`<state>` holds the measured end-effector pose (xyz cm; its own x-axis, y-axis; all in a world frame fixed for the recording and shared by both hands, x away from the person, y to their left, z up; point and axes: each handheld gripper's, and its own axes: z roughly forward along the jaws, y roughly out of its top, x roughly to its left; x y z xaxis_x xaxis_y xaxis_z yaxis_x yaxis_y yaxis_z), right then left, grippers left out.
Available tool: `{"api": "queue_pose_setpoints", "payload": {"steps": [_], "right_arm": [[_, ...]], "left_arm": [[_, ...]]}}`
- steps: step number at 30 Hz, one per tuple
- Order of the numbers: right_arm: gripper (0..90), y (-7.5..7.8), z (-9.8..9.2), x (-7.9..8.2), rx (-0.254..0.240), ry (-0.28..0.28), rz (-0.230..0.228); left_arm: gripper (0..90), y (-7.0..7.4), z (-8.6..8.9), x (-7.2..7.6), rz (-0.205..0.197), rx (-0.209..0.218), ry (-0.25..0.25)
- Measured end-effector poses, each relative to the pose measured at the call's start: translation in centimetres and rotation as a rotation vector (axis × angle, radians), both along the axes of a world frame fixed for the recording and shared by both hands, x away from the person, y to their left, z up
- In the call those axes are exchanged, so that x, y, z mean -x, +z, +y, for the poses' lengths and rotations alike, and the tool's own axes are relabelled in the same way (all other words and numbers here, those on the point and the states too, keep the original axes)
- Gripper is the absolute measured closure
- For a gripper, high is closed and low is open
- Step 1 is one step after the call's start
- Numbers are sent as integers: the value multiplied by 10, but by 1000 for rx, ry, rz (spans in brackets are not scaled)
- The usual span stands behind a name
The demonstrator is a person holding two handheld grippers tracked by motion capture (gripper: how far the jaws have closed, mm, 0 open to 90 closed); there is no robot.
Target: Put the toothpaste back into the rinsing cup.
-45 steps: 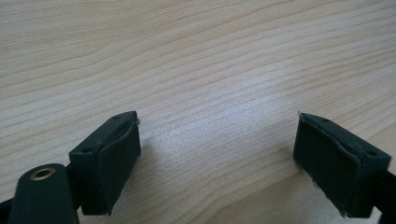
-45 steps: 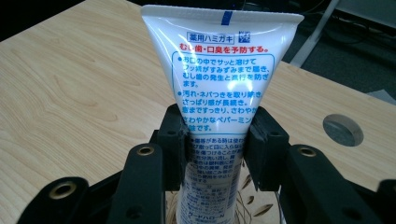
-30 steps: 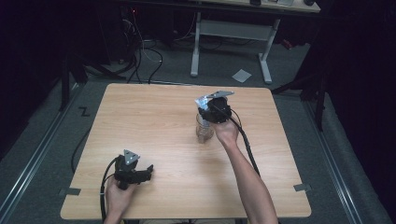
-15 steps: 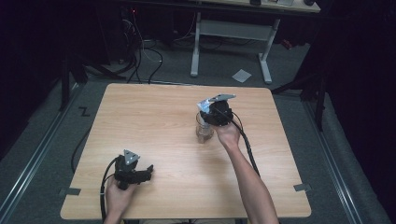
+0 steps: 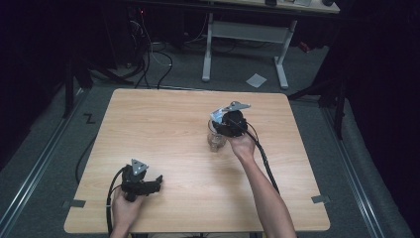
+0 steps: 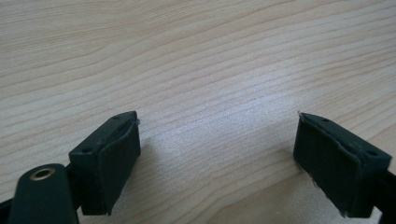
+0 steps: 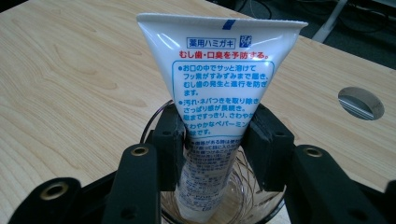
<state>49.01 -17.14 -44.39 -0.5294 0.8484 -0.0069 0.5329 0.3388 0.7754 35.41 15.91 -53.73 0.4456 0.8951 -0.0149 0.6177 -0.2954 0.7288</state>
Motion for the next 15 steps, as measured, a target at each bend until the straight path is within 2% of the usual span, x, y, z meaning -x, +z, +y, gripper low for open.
{"api": "queue_pose_setpoints", "payload": {"steps": [8, 15], "right_arm": [[589, -1, -3, 4, -4, 8, -4], [579, 0, -2, 7, 11, 16, -8]], "left_arm": [[150, 0, 0, 0, 0, 1, 1], [150, 0, 0, 0, 0, 0, 0]]}}
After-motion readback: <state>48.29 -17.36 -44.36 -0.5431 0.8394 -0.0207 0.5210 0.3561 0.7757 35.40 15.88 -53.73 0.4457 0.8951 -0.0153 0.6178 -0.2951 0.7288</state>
